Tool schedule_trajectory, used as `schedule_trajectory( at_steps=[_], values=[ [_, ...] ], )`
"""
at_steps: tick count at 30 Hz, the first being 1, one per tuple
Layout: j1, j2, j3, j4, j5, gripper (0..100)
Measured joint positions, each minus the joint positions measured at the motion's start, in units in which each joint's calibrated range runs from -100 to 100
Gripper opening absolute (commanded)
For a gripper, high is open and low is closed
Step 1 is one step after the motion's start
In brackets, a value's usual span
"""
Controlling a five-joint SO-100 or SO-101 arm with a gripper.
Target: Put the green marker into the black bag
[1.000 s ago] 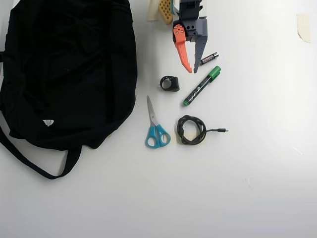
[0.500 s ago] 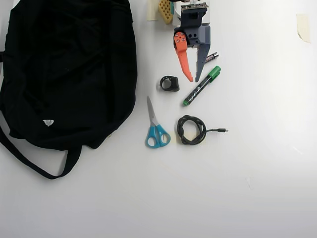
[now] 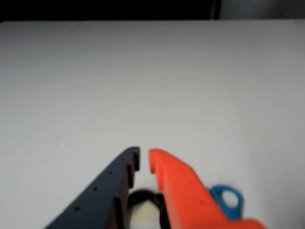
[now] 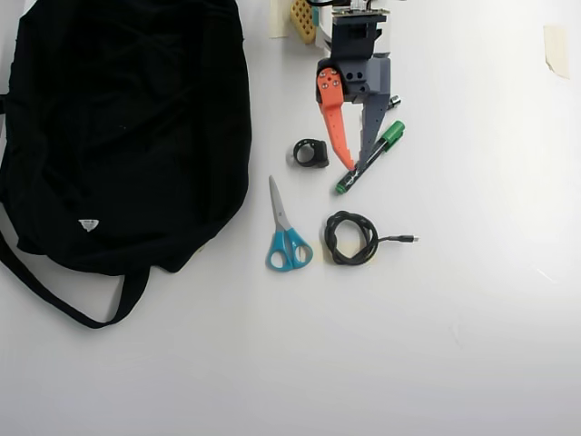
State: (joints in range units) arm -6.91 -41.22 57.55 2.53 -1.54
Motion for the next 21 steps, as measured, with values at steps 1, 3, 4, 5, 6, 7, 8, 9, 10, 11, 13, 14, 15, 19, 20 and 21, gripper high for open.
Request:
schedule_trajectory(
  at_steps=[1, 3, 4, 5, 6, 7, 8, 9, 10, 11, 13, 14, 15, 19, 20, 21],
  values=[
    [0.07, 0.5, -0.55, -0.17, 0.0, 2],
    [0.0, 3.24, -3.46, -0.17, 0.0, 2],
    [-0.07, 4.57, -5.11, -0.17, 0.0, 2],
    [-0.07, 5.56, -6.68, -0.17, 0.0, 2],
    [0.0, 6.72, -8.18, -0.17, 0.0, 2],
    [0.07, 7.8, -9.75, -0.17, 0.0, 2],
    [0.07, 8.88, -11.08, -0.17, 0.0, 2],
    [0.07, 9.96, -12.58, -0.17, 0.0, 2],
    [0.07, 11.21, -14.15, -0.17, 0.0, 2],
    [0.07, 12.2, -15.57, -0.17, 0.05, 2],
    [0.15, 14.45, -18.63, -0.17, 0.1, 2],
    [0.29, 15.36, -19.97, -0.17, 0.1, 2],
    [0.44, 16.36, -21.23, -0.17, 0.1, 2],
    [1.32, 19.84, -25.63, -0.17, 0.1, 2],
    [1.54, 20.67, -26.73, -0.17, 0.1, 2],
    [1.62, 21.42, -27.67, -0.17, 0.1, 2]
  ],
)
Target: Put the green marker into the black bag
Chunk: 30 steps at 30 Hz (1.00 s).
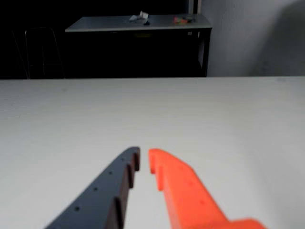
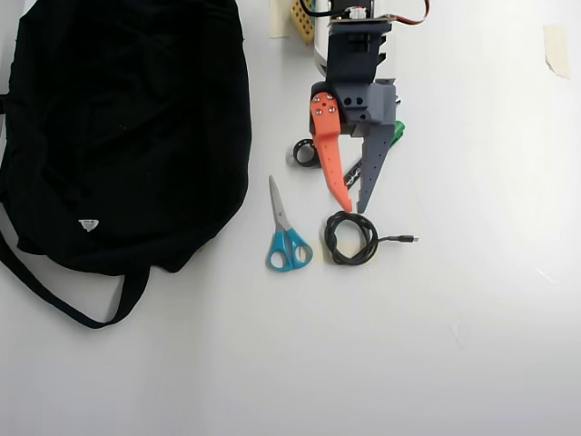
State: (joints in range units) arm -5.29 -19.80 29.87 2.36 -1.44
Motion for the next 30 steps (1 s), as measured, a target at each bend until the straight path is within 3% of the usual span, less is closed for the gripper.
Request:
schedule_trajectory(
  at_steps=[16, 30],
  values=[
    [0.0, 14.2, -19.65, 0.0, 0.05, 2],
    [0.44, 14.28, -19.89, 0.0, 0.0, 2]
  ],
)
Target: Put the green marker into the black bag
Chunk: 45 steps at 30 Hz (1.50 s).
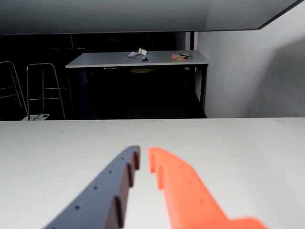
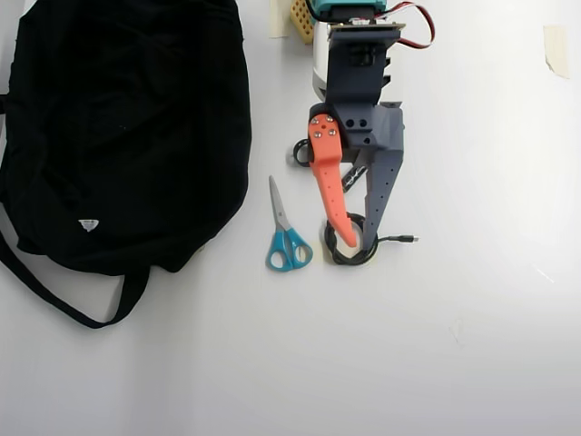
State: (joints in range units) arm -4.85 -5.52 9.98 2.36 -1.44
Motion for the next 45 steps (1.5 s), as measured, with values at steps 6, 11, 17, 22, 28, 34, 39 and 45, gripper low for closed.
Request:
schedule_trajectory(
  at_steps=[6, 11, 17, 22, 28, 34, 39, 45],
  values=[
    [0.0, 0.0, 0.0, 0.0, 0.0, 2],
    [-0.22, 0.0, 2.36, 2.4, -0.2, 2],
    [-0.59, 0.0, 2.44, 16.23, -0.2, 2],
    [-1.25, 0.0, 2.44, 25.08, -0.34, 2],
    [-2.87, 0.0, 2.44, 34.44, -3.96, 2],
    [-4.92, 0.0, 2.44, 43.28, -5.67, 2],
    [-5.07, 0.0, 2.44, 49.12, -5.67, 2],
    [-5.36, 0.0, 2.44, 55.05, -5.67, 2]
  ],
)
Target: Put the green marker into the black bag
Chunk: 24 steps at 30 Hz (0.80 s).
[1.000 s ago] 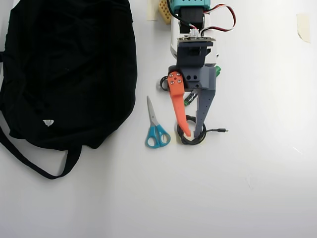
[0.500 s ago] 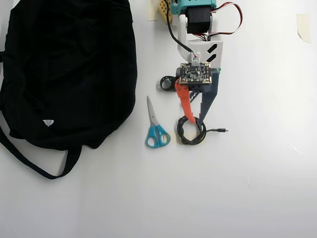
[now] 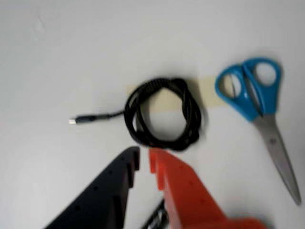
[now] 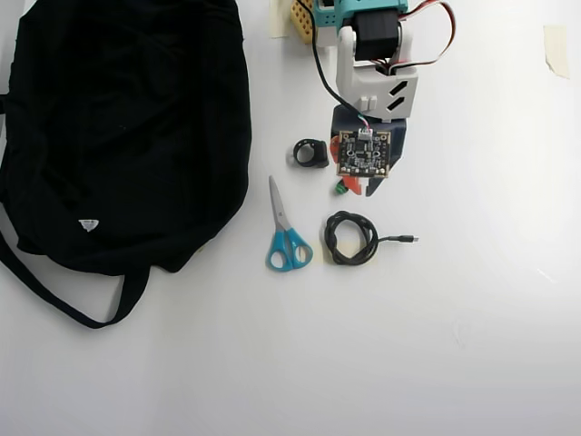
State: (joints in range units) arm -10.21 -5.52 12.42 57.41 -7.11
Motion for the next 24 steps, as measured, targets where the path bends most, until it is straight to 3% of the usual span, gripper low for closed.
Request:
schedule_trajectory(
  at_steps=[24],
  values=[
    [-4.7, 0.0, -0.08, 11.16, 0.0, 2]
  ],
)
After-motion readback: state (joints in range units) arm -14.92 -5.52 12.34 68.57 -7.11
